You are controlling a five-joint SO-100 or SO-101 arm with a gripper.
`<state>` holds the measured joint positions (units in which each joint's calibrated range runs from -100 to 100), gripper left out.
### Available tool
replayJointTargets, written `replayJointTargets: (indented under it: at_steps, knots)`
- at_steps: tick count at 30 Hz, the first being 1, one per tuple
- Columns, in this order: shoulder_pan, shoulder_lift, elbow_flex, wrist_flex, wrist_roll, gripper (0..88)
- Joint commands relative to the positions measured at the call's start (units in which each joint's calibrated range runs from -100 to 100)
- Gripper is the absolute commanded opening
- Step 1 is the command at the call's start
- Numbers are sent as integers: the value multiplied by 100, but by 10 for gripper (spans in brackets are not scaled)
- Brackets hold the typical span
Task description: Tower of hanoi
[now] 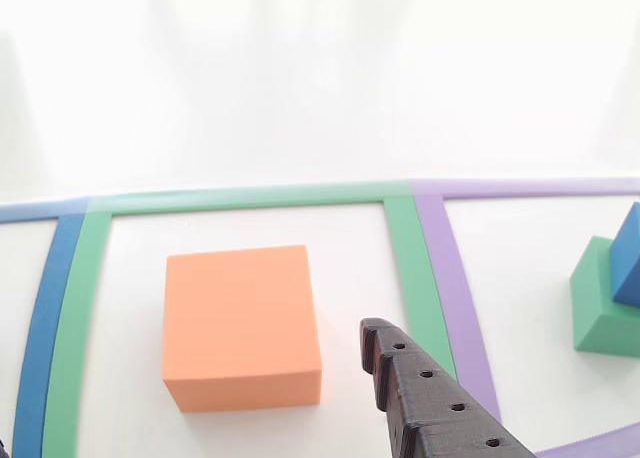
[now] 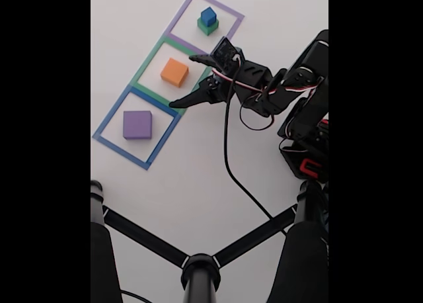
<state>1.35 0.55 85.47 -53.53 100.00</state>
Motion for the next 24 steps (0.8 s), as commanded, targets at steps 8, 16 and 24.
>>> replayJointTargets:
  at_steps: [8, 16, 24]
  knots:
    - [59, 530, -418, -592, 0, 482]
    - [14, 1235, -927, -762, 0, 482]
    - [-9, 1564, -1027, -818, 0, 473]
